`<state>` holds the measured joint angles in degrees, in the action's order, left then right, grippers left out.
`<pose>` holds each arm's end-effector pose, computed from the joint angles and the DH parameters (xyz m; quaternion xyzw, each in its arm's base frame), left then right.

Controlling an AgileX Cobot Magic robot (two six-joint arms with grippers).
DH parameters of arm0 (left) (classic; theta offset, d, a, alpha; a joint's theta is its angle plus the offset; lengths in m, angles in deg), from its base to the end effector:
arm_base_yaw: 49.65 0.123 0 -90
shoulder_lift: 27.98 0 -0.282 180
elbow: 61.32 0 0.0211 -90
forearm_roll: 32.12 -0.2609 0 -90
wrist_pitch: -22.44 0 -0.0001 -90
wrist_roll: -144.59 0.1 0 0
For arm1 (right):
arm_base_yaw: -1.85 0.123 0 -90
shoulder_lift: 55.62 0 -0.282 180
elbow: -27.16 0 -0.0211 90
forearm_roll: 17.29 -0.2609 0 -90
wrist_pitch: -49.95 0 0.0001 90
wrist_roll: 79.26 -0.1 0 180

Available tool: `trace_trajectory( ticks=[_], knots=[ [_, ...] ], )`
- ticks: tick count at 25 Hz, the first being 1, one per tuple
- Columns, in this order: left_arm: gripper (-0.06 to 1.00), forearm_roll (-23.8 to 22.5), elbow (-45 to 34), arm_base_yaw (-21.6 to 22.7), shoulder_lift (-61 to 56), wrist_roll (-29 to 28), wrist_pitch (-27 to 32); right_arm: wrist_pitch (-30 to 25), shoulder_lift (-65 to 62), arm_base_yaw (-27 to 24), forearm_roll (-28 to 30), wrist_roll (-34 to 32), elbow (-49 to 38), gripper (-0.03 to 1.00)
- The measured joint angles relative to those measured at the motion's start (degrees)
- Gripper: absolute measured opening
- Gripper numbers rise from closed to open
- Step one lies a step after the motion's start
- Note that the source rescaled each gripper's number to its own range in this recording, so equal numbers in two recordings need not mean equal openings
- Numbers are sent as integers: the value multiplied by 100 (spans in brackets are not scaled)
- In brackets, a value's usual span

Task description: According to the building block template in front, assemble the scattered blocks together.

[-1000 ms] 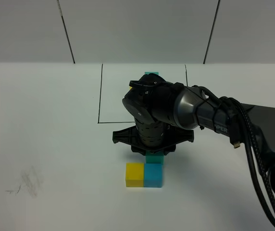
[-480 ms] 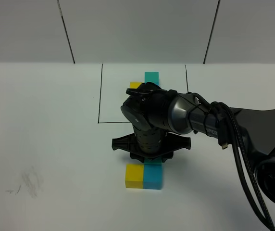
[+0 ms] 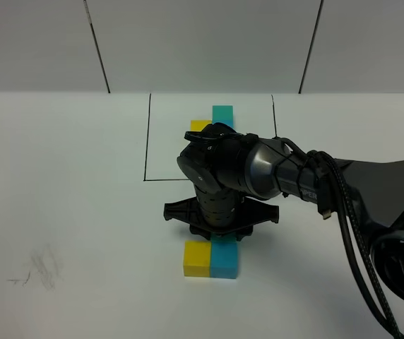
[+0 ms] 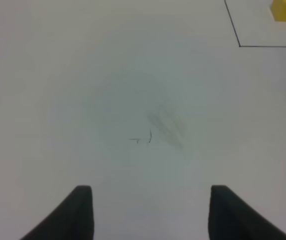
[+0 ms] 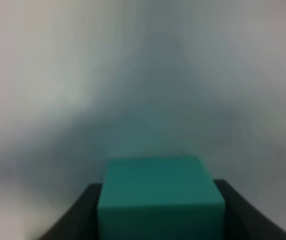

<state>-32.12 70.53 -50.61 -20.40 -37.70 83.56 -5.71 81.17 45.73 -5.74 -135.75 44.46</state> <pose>0.0134 -0.0002 0.2793 -0.0099 0.8519 -0.0148 0.5234 0.3374 0.3015 0.1078 0.0563 0.9939 -0.0224 0.0926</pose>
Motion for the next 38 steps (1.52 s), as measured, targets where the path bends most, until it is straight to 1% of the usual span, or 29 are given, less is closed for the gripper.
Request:
trace_trajectory(
  ticks=[25, 38],
  knots=[
    [16, 0, 0, 0, 0, 0, 0, -18, 28, 0, 17, 27, 34, 1],
    [16, 0, 0, 0, 0, 10, 0, -9, 28, 0, 23, 176, 34, 1]
  ],
)
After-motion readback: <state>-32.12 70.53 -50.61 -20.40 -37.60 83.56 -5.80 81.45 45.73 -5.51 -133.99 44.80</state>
